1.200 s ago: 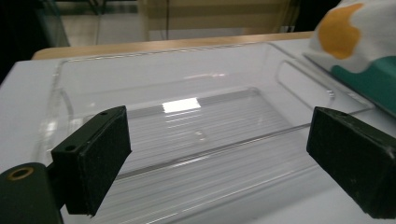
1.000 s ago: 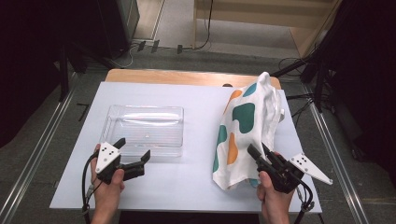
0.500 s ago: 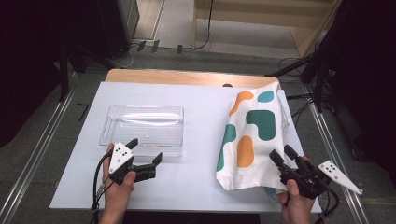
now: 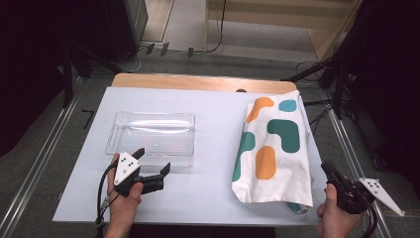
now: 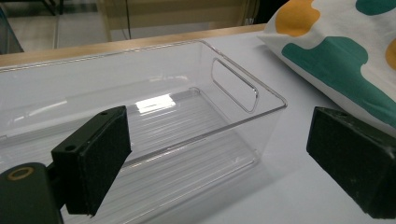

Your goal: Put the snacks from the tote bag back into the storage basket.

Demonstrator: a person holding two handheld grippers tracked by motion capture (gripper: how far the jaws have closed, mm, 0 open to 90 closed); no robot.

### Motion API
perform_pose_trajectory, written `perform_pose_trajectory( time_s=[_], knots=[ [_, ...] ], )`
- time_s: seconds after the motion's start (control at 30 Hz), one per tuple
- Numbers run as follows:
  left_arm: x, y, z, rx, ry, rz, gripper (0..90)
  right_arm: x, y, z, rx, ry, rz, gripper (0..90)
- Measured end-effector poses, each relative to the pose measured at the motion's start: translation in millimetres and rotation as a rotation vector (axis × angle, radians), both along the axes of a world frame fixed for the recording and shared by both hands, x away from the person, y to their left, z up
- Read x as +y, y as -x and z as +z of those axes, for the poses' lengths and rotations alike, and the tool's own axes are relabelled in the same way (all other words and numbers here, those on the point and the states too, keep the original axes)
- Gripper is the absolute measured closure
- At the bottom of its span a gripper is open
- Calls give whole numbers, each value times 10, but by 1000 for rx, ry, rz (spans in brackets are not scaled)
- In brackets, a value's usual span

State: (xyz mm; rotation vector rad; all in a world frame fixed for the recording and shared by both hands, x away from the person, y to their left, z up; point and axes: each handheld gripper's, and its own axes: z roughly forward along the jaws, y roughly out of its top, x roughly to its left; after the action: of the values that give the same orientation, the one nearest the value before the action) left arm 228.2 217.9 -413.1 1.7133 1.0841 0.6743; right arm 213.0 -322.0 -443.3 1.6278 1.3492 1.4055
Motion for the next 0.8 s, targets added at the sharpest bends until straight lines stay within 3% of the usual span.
perform_pose_trajectory(
  time_s=[0.03, 0.07, 0.1, 0.13, 0.17, 0.23, 0.33, 0.57, 0.8],
  knots=[
    [-9, 0, -1, 0, -4, -3, 70, 0, 0, 0, 0, 0, 0, 875],
    [-27, 3, -1, 1, -3, -3, 70, 44, -46, -73, 70, 12, 75, 892],
    [-44, 6, -1, 0, -4, -6, 70, 44, -46, -73, 70, 12, 75, 892],
    [-87, 14, -4, -1, -4, -14, 70, 158, -62, -138, 100, 51, 159, 897],
    [-87, 14, -4, -1, -4, -14, 70, 158, -62, -138, 100, 51, 159, 897],
    [-129, 25, -9, -3, -9, -20, 70, 300, -56, -160, 96, 67, 248, 892],
    [-221, 40, -26, -1, -13, -44, 70, 456, -58, -158, 65, 69, 317, 881],
    [-458, 62, -65, 13, -15, -105, 70, 595, -52, -114, 8, -7, 351, 879],
    [-686, 101, -59, -3, -20, -157, 70, 818, -68, -74, -32, 5, 395, 891]
  ],
)
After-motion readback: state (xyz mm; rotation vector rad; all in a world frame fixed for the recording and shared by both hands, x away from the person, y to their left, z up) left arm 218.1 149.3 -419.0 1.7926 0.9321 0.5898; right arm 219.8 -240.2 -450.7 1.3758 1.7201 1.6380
